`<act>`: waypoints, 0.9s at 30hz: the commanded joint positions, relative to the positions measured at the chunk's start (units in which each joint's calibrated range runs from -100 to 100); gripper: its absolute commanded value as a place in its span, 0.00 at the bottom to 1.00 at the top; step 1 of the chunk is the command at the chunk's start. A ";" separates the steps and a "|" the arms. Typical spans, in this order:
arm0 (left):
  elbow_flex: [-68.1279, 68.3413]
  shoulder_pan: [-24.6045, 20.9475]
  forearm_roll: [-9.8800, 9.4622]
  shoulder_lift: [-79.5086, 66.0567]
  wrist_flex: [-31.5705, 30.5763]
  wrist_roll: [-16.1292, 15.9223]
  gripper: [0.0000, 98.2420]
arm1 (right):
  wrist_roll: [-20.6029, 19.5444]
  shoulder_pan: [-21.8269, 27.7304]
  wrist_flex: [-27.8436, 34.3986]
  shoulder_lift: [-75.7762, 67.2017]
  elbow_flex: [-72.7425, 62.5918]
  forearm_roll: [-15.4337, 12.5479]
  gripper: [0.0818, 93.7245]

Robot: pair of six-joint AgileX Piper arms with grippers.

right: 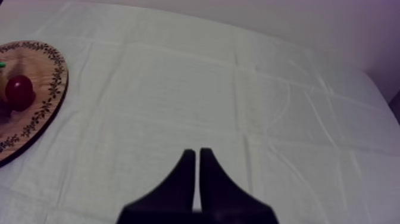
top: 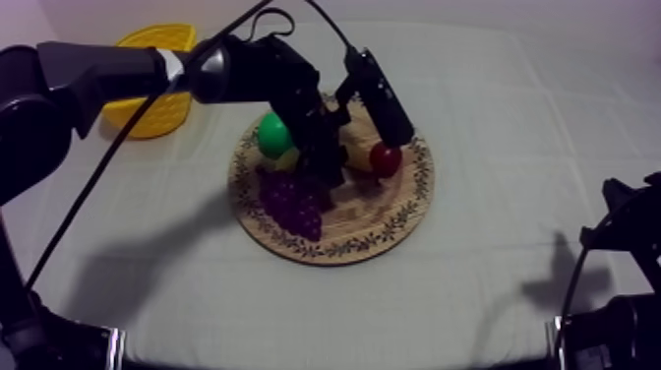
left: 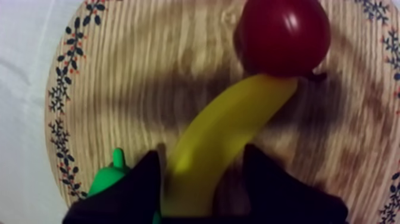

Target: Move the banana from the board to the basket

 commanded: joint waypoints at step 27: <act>-4.85 0.22 -1.99 -2.16 3.31 1.81 0.32 | 0.00 0.02 0.03 -0.02 -0.03 0.02 0.00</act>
